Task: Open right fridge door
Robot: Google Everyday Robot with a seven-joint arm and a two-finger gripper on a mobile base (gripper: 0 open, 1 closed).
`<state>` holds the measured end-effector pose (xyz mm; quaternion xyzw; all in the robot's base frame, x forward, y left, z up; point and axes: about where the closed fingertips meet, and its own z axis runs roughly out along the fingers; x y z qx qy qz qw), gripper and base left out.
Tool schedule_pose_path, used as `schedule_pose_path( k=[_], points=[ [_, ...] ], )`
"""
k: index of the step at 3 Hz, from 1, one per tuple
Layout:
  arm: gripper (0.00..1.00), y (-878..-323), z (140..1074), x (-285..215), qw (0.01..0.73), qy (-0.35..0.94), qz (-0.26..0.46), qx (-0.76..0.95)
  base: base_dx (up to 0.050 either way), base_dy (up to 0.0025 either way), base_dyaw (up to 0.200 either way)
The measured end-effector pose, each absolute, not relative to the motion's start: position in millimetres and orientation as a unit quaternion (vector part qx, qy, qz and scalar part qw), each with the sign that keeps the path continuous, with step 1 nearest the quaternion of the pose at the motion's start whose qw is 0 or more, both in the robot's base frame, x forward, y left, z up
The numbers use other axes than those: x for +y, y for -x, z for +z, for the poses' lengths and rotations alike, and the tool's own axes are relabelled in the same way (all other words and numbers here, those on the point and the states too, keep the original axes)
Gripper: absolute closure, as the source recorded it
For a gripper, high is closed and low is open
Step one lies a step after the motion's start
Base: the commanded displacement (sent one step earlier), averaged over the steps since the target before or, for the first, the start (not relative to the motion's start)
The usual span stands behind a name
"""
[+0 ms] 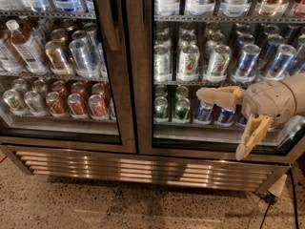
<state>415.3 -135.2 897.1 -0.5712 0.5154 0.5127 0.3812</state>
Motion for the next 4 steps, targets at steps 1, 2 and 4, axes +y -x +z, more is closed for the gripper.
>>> schedule_pose_path(
  k=[1, 2, 4],
  points=[
    [0.0, -415, 897, -135, 0.382, 0.571, 0.513, 0.515, 0.0, 0.0, 0.0],
    [0.0, -414, 912, -131, 0.402, 0.572, 0.507, 0.504, 0.0, 0.0, 0.0],
    [0.0, -405, 985, -110, 0.437, 0.597, 0.471, 0.48, 0.0, 0.0, 0.0]
  ],
)
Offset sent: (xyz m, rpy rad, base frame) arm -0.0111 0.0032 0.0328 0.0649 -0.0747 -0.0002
